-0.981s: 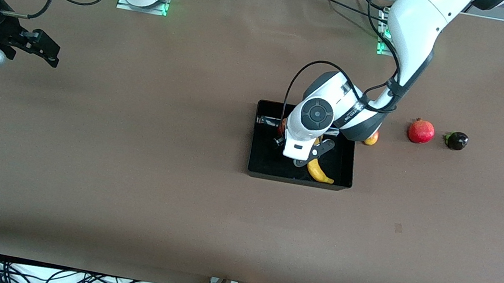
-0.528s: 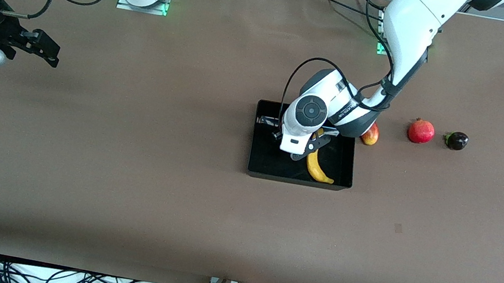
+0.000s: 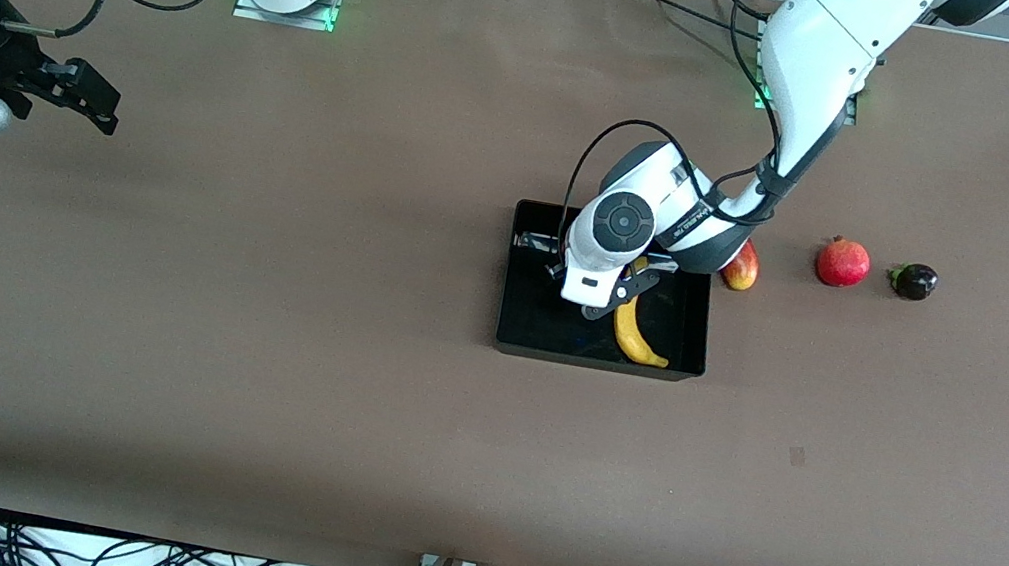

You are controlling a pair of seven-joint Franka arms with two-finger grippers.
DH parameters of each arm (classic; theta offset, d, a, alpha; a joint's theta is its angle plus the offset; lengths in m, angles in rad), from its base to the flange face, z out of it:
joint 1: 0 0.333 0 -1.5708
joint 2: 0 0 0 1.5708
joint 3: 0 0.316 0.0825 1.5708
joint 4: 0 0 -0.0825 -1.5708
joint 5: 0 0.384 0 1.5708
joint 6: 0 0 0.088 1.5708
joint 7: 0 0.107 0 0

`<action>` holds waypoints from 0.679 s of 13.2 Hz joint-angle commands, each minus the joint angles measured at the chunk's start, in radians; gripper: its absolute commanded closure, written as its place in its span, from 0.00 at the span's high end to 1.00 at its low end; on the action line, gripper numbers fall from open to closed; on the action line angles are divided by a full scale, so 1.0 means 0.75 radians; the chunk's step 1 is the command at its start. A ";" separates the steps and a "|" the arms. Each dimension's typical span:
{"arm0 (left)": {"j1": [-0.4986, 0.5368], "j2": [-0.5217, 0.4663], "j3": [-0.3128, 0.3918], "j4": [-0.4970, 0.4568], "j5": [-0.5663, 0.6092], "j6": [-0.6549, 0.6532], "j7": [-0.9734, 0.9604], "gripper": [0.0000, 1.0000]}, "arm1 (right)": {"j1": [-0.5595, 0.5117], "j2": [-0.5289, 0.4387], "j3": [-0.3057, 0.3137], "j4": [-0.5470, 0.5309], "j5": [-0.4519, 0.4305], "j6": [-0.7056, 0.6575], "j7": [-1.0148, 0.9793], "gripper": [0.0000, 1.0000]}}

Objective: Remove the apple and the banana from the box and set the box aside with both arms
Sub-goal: 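Lower the left gripper onto the red apple and close it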

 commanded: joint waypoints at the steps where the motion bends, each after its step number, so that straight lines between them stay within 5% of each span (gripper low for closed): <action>1: -0.003 -0.003 0.002 -0.013 -0.027 0.021 -0.006 0.28 | -0.001 0.002 0.003 0.014 -0.010 -0.003 0.000 1.00; 3: -0.003 -0.003 0.002 -0.013 -0.021 0.019 -0.004 0.01 | -0.001 0.002 0.003 0.014 -0.010 -0.003 0.000 1.00; 6: 0.005 -0.046 0.000 0.004 -0.021 -0.014 -0.002 0.00 | -0.001 0.002 0.003 0.014 -0.010 -0.003 0.000 1.00; 9: 0.125 -0.199 -0.049 0.034 -0.019 -0.238 0.042 0.00 | -0.001 0.002 0.003 0.014 -0.010 -0.003 0.000 1.00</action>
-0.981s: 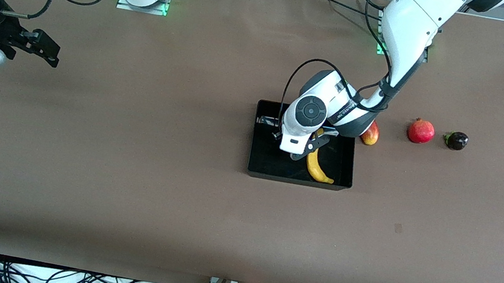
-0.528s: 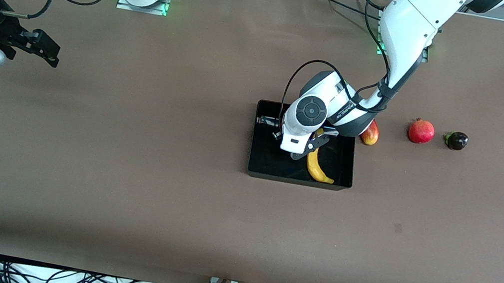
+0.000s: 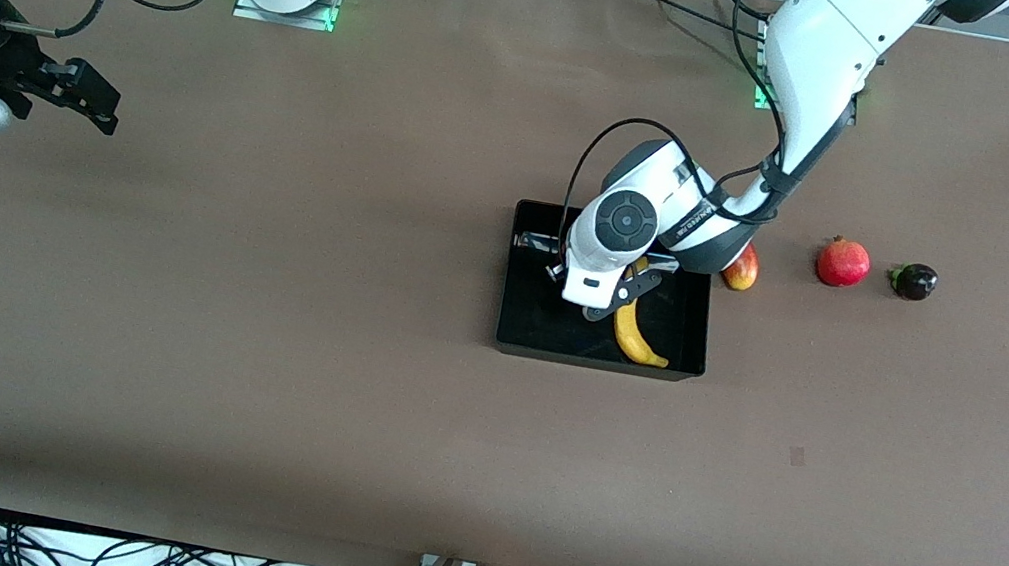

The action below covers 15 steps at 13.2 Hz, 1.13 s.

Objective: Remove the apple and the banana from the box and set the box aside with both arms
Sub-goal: 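Lower the left gripper onto the red apple and close it, then lift the red apple out of the tray with the left gripper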

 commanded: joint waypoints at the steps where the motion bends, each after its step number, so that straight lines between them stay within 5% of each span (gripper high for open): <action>1: 0.169 -0.199 -0.081 0.025 -0.027 -0.228 0.090 0.00 | -0.001 0.002 0.003 0.014 -0.010 -0.003 0.000 1.00; 4: 0.339 -0.291 -0.088 0.160 -0.058 -0.545 0.384 0.00 | -0.001 0.002 0.003 0.014 -0.010 -0.003 0.000 1.00; 7: 0.555 -0.350 -0.084 0.163 -0.039 -0.696 0.805 0.00 | -0.001 0.002 0.003 0.014 -0.010 -0.003 0.000 1.00; 11: 0.820 -0.295 -0.039 0.151 0.151 -0.609 1.411 0.00 | -0.001 0.002 0.003 0.014 -0.010 -0.003 0.000 1.00; 15: 0.820 -0.220 0.110 0.150 0.153 -0.381 1.602 0.00 | -0.001 0.002 0.003 0.014 -0.010 -0.003 0.000 1.00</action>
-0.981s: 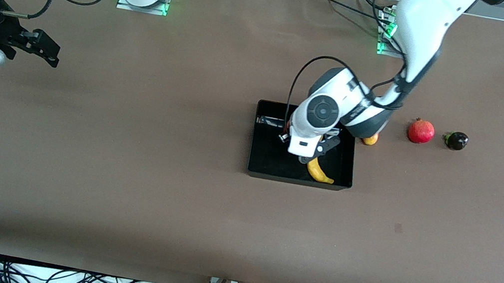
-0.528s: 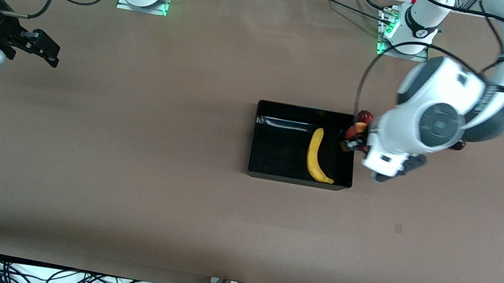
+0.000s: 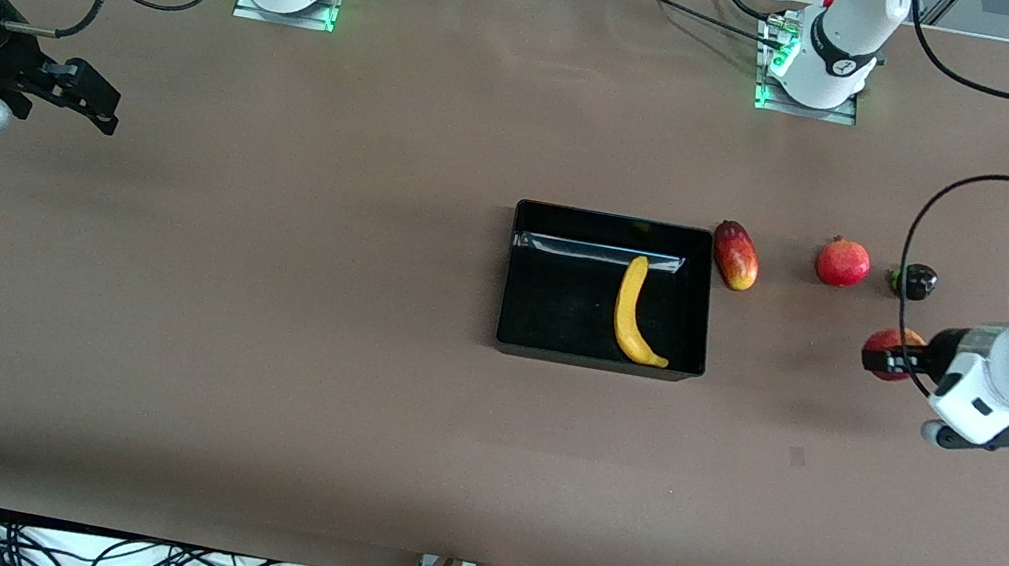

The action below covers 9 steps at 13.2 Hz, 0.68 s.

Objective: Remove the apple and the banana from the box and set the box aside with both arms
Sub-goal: 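Lift the red apple out of the tray with the left gripper, then lower the apple onto the table beside the tray and open the left gripper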

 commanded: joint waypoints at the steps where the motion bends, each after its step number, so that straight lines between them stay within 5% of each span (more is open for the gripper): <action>1: -0.024 0.053 0.037 -0.007 0.024 0.187 0.058 0.00 | -0.001 0.002 0.003 0.014 -0.010 -0.003 0.000 1.00; 6: -0.034 0.269 0.113 -0.009 0.026 0.633 0.036 0.00 | -0.001 0.002 0.003 0.014 -0.010 -0.003 0.000 1.00; 9: -0.049 0.335 0.160 -0.021 0.130 0.750 0.034 0.00 | -0.001 0.002 0.003 0.014 -0.010 -0.003 0.000 1.00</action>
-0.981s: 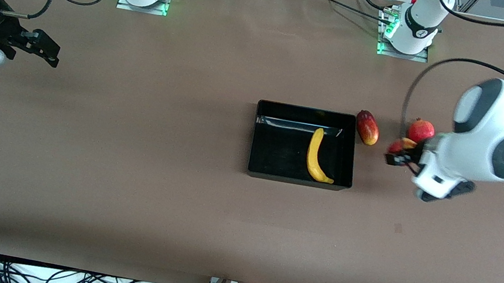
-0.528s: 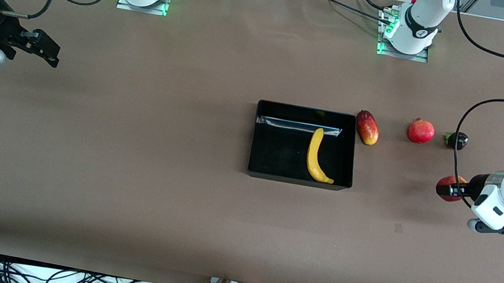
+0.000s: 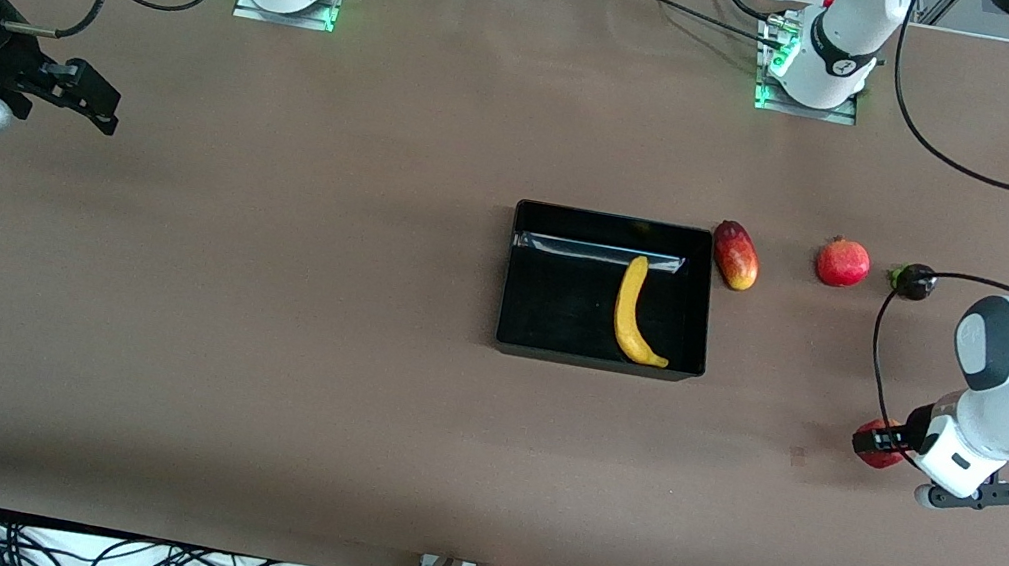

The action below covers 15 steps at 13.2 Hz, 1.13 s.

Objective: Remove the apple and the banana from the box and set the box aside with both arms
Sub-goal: 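Lower the apple onto the table beside the tray and open the left gripper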

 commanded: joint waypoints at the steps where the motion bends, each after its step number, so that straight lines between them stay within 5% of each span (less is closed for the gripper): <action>1: -0.029 0.031 0.037 -0.005 0.064 0.078 0.003 0.00 | -0.001 0.001 0.003 0.013 -0.010 -0.003 0.000 1.00; 5: -0.055 0.121 0.076 -0.005 0.086 0.197 0.003 0.02 | -0.001 0.001 0.003 0.013 -0.010 -0.003 0.000 1.00; 6: -0.059 0.131 0.076 -0.005 0.125 0.203 0.001 0.35 | -0.001 0.001 0.003 0.013 -0.010 -0.003 0.000 1.00; 7: -0.061 0.137 0.076 -0.005 0.145 0.203 0.001 0.99 | -0.001 0.001 0.003 0.013 -0.010 -0.003 0.000 1.00; 10: -0.065 0.068 0.074 -0.003 0.147 0.106 -0.050 1.00 | -0.001 0.001 0.003 0.013 -0.010 -0.003 0.000 1.00; 15: -0.218 -0.216 0.068 0.007 -0.067 -0.395 -0.246 1.00 | -0.001 0.001 0.003 0.013 -0.010 -0.003 0.000 1.00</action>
